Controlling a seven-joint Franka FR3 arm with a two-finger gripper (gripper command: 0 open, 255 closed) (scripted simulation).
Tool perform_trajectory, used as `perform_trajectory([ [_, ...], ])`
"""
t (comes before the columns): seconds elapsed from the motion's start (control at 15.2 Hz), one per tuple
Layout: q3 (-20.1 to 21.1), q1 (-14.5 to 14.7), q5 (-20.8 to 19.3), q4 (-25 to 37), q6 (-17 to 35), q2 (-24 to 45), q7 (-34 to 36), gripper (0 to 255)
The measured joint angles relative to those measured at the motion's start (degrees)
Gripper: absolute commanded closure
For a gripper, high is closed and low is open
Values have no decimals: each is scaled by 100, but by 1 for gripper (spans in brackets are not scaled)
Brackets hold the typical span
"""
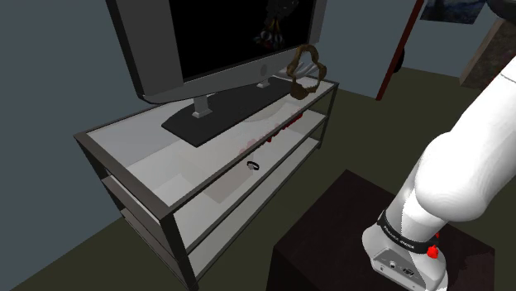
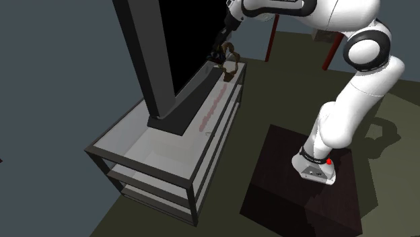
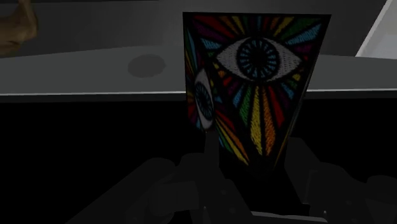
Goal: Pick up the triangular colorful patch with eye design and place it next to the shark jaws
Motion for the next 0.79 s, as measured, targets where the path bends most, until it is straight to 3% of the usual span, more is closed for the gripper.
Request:
perform_trajectory([
  [0.53, -651, -541, 822, 1057, -625, 877, -1195, 255],
  [0.79, -889, -970, 1333, 1944, -1111, 1571, -1691, 255],
])
